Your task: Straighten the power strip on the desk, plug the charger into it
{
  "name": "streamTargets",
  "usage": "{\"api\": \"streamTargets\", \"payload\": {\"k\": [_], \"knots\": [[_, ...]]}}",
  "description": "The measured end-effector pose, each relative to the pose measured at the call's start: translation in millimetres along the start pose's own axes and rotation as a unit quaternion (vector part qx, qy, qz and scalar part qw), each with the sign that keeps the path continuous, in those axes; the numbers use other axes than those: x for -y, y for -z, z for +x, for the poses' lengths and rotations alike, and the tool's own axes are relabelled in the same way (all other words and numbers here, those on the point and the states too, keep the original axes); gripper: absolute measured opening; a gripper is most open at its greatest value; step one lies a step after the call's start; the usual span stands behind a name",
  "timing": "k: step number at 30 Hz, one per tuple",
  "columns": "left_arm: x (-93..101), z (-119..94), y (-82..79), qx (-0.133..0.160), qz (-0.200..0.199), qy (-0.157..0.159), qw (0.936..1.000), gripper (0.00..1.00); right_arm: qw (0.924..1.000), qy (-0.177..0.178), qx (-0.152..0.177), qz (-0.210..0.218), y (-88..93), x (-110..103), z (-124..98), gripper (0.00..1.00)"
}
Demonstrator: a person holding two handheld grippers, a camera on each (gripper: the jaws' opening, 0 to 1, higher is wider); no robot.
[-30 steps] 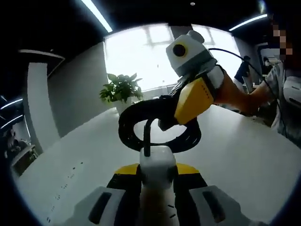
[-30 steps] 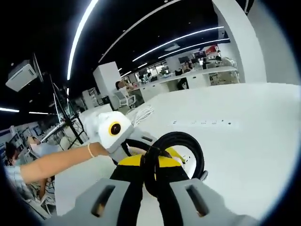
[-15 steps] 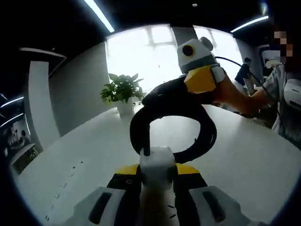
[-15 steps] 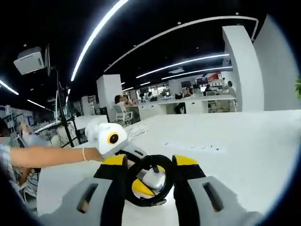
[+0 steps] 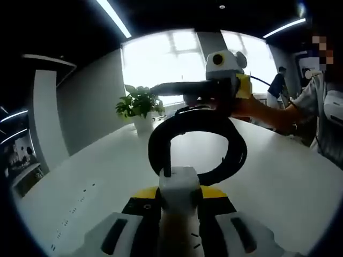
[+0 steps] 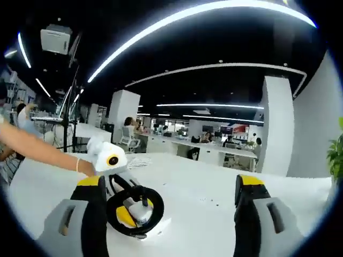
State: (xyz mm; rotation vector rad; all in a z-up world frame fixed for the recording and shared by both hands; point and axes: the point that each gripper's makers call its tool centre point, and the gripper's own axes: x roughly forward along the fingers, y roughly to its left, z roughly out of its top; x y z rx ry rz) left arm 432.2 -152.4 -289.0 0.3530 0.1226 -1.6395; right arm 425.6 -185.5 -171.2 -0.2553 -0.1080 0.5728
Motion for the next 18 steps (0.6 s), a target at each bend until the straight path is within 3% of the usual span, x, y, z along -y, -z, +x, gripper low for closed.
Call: {"api": "streamTargets", "payload": {"k": [4, 7, 11, 18], "knots": [[-0.9, -1, 1.0, -0.001, 0.001, 0.0, 1.0, 0.25, 0.9975, -0.022, -0.022, -0.063, 9.1, -1, 0, 1.0], [-2.1, -1, 1.6, -0.002, 0.004, 0.001, 1.0, 0.25, 0.9962, -0.043, -0.039, -0.065, 16.5, 0, 2, 1.0], [-2.3, -1, 2.3, -0.002, 0.005, 0.001, 1.0, 0.26, 0.995, -0.038, -0.05, -0.078, 19.2, 11, 4, 1.0], [-1.4, -2, 2.9, -0.009, -0.005, -0.007, 0.9999, 0.26, 0.9935, -0.056, -0.067, -0.073, 31.6, 12, 12, 1.0]]}}
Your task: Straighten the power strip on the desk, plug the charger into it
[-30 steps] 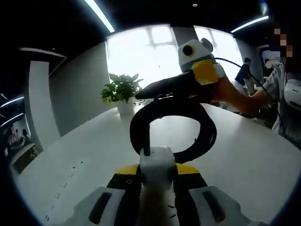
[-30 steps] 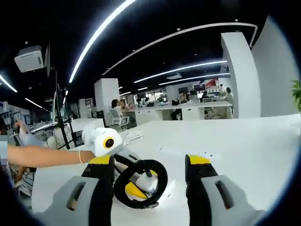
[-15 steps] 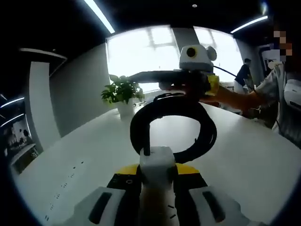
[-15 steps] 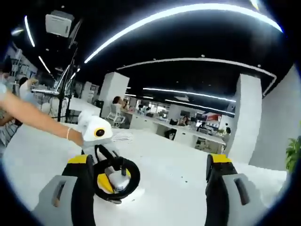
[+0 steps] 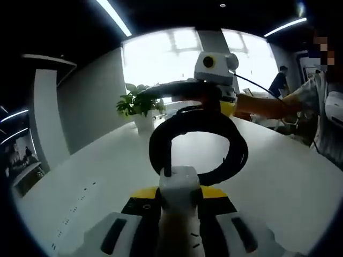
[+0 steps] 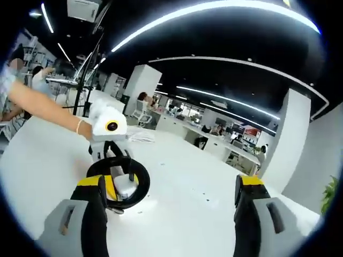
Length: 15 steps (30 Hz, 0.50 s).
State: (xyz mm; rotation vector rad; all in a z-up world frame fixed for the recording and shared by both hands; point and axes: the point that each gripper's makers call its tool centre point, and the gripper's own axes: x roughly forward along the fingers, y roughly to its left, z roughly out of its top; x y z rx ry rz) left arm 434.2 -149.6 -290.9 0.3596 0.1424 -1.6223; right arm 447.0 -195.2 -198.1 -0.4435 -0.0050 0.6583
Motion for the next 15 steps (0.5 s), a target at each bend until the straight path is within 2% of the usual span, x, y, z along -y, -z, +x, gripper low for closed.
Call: {"api": "streamTargets", "payload": {"k": [1, 3, 4, 7, 15], "knots": [[0.8, 0, 0.2, -0.001, 0.0, -0.002, 1.0, 0.27, 1.0, -0.004, 0.0, 0.003, 1.0, -1, 1, 1.0], [0.9, 1, 3.1, -0.007, 0.006, -0.008, 0.9999, 0.35, 0.9999, -0.01, 0.0, 0.009, 3.0, -3, 4, 1.0], [-1.7, 1, 1.6, 0.0, 0.007, -0.018, 0.9998, 0.37, 0.9999, -0.012, -0.001, 0.011, 4.3, -4, 5, 1.0], [-1.1, 0, -1.8, 0.018, -0.009, -0.017, 0.9997, 0.39, 0.9997, -0.02, -0.004, 0.017, 8.2, -6, 10, 1.0], [-2.3, -7, -8.7, 0.026, -0.007, -0.027, 0.9993, 0.41, 0.999, -0.039, -0.01, 0.019, 9.7, -14, 15, 1.0]]}}
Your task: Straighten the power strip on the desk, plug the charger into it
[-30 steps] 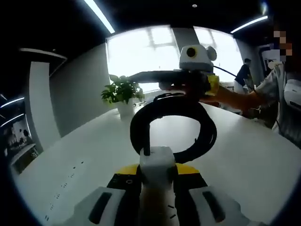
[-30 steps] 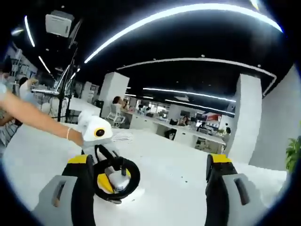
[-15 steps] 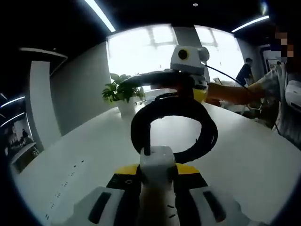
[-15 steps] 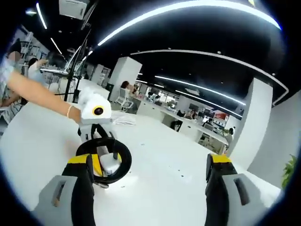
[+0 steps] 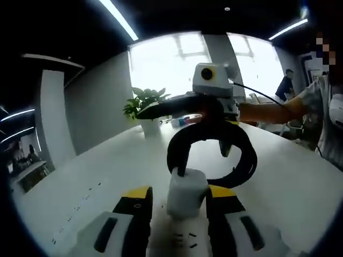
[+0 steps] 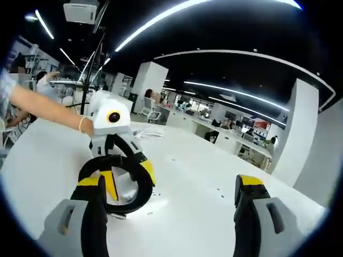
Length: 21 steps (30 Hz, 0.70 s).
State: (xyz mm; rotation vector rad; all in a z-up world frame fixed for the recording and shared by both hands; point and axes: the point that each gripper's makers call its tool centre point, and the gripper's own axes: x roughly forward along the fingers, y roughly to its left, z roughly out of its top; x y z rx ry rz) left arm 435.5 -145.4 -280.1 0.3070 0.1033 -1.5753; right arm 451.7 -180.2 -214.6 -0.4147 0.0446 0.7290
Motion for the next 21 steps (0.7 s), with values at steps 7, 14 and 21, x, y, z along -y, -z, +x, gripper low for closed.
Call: {"api": "streamTargets", "payload": {"k": [7, 14, 21], "knots": [[-6.6, -10, -9.4, 0.025, -0.005, -0.021, 0.9995, 0.48, 1.0, -0.003, 0.004, -0.001, -4.7, -1, -1, 1.0], [-10.1, -23, -9.6, 0.036, -0.002, -0.046, 0.9983, 0.65, 0.9999, 0.002, 0.006, 0.008, -4.1, -2, -4, 1.0], [-15.1, -35, -9.5, 0.048, -0.001, -0.073, 0.9962, 0.82, 0.9999, 0.003, 0.006, 0.014, -0.8, -5, -3, 1.0]]}}
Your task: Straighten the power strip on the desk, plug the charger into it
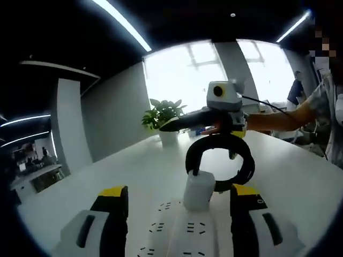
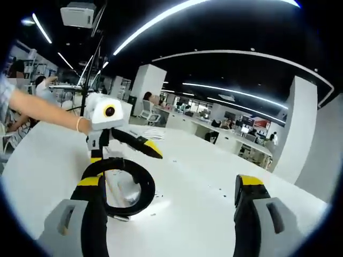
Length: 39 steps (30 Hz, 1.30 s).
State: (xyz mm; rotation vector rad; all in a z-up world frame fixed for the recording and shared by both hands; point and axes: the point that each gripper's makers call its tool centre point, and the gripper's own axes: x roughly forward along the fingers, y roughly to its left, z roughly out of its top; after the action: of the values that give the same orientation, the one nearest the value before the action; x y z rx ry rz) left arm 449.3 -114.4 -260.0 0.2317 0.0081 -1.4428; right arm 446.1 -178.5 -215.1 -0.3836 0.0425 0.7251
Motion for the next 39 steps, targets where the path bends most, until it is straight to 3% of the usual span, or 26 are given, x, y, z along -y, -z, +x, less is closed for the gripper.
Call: {"api": "streamTargets", "payload": {"k": [7, 13, 15, 27, 33, 39], "knots": [[-10.5, -15, -10.9, 0.044, -0.01, -0.036, 0.9983, 0.99, 1.0, 0.002, -0.001, -0.003, 0.2, 0, 1, 1.0], [-22.1, -33, -18.5, 0.074, -0.024, -0.072, 0.9944, 0.99, 1.0, 0.003, 0.001, -0.003, 0.6, 0, 1, 1.0], [-26.6, -41, -25.5, 0.098, -0.03, -0.091, 0.9906, 0.99, 1.0, 0.004, 0.002, -0.005, 0.4, 0, 1, 1.0], [-38.6, -89, -46.3, 0.17, -0.082, -0.15, 0.9706, 0.99, 0.9999, 0.004, -0.006, -0.011, 5.4, -1, -3, 1.0], [-33.7, -107, -53.8, 0.171, -0.083, -0.169, 0.9671, 0.99, 0.9999, 0.005, -0.007, -0.012, 5.9, 0, -6, 1.0], [-20.5, -112, -51.0, 0.132, -0.053, -0.186, 0.9722, 0.99, 0.9999, 0.011, -0.003, -0.006, 4.1, 1, -9, 1.0]]}}
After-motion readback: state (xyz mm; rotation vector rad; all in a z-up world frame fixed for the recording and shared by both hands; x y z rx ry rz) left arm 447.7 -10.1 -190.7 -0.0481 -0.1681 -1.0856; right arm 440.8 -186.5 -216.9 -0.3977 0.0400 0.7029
